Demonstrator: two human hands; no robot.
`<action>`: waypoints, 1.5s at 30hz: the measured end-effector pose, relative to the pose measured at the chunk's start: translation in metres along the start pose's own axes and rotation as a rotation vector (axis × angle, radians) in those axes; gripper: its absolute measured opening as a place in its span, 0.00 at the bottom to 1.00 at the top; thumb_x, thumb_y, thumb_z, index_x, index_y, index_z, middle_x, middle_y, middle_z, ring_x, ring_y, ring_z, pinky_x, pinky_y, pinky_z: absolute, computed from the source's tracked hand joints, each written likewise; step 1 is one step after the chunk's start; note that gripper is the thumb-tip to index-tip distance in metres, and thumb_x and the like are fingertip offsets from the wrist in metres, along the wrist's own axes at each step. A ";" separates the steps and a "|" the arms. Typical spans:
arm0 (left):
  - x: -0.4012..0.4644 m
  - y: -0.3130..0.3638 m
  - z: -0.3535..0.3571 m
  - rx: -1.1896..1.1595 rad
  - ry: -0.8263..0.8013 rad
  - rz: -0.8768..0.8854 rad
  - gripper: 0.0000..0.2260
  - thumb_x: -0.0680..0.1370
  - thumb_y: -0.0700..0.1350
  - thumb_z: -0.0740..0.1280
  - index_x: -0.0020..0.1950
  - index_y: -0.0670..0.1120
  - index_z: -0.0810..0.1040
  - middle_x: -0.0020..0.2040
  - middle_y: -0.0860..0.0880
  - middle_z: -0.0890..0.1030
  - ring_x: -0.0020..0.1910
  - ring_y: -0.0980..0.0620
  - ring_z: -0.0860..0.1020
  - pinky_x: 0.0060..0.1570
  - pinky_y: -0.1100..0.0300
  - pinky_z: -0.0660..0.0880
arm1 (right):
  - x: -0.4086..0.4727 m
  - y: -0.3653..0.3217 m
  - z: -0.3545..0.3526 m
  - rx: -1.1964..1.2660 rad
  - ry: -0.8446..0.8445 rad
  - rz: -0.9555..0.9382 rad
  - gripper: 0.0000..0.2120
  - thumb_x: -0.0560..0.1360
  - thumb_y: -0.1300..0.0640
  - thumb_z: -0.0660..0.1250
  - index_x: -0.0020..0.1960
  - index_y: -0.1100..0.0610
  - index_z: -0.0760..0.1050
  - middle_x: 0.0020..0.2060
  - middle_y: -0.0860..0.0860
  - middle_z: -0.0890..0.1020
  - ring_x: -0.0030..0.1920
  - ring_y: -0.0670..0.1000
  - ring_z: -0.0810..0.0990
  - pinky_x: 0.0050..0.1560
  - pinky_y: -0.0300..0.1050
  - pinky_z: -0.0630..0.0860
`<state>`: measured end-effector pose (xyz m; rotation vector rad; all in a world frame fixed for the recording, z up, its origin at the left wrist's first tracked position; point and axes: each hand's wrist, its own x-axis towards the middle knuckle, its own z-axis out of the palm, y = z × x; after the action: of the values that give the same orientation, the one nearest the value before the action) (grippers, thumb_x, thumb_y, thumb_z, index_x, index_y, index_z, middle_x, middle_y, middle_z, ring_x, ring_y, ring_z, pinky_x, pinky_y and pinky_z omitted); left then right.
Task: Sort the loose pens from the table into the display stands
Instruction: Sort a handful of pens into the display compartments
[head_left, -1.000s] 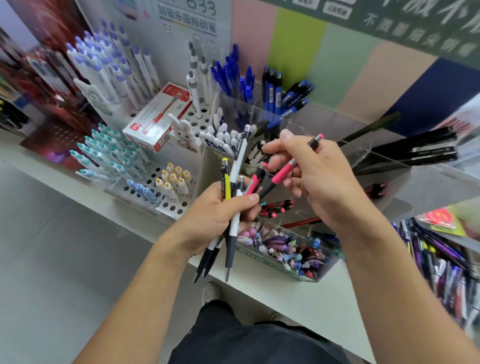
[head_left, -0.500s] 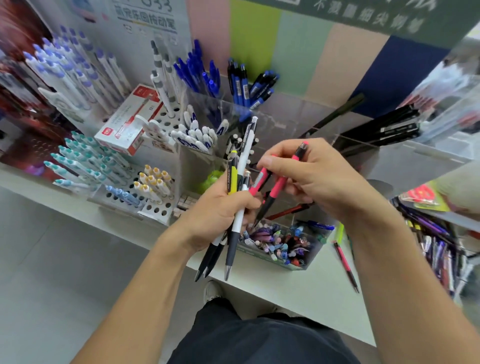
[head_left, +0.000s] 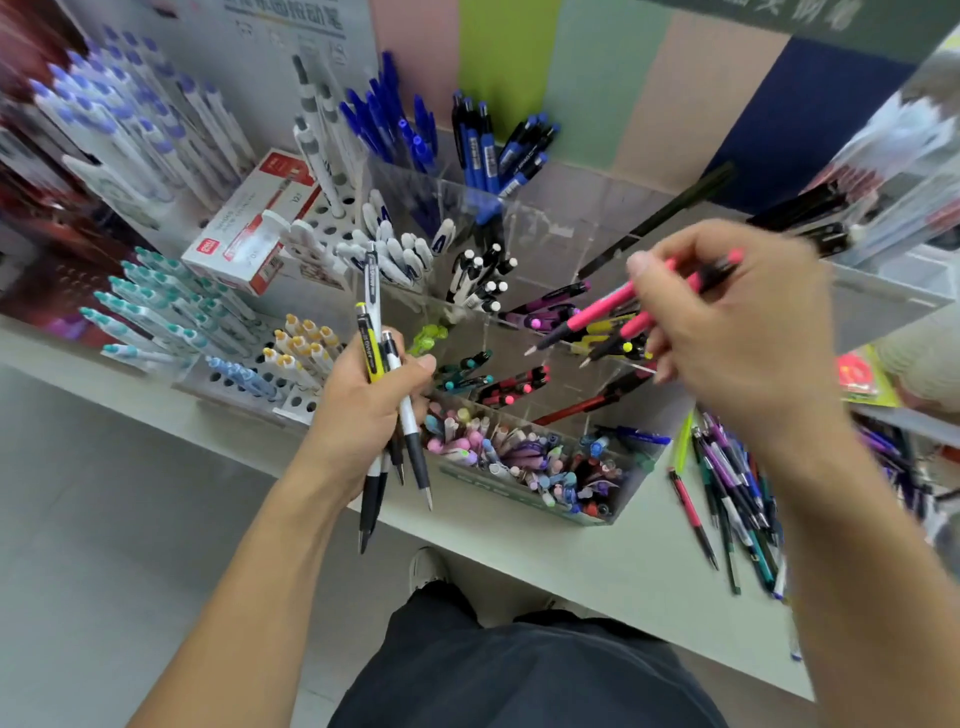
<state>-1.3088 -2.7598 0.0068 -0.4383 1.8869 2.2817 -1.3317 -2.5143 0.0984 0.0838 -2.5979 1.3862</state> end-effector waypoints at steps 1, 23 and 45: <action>0.001 0.000 0.000 0.103 0.023 0.053 0.10 0.80 0.36 0.68 0.46 0.48 0.68 0.35 0.46 0.68 0.30 0.51 0.68 0.29 0.62 0.70 | -0.008 0.001 0.014 -0.052 -0.007 -0.013 0.07 0.80 0.56 0.69 0.43 0.55 0.80 0.28 0.47 0.80 0.25 0.46 0.80 0.24 0.43 0.77; 0.000 -0.009 0.003 0.197 -0.025 0.122 0.07 0.80 0.40 0.69 0.44 0.47 0.73 0.30 0.47 0.74 0.26 0.51 0.70 0.24 0.61 0.68 | -0.035 0.060 0.092 -0.170 -0.184 0.082 0.09 0.76 0.61 0.74 0.55 0.56 0.85 0.45 0.49 0.85 0.44 0.48 0.82 0.53 0.48 0.81; -0.009 -0.013 -0.002 0.227 0.001 0.096 0.07 0.79 0.39 0.70 0.44 0.46 0.74 0.30 0.48 0.75 0.26 0.54 0.71 0.24 0.64 0.70 | -0.046 0.067 0.107 -0.462 -0.323 0.018 0.12 0.79 0.63 0.67 0.59 0.56 0.84 0.51 0.55 0.84 0.51 0.58 0.82 0.54 0.53 0.79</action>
<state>-1.2958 -2.7581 -0.0024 -0.3247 2.1783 2.0875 -1.3115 -2.5675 -0.0231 0.2323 -3.1210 0.7955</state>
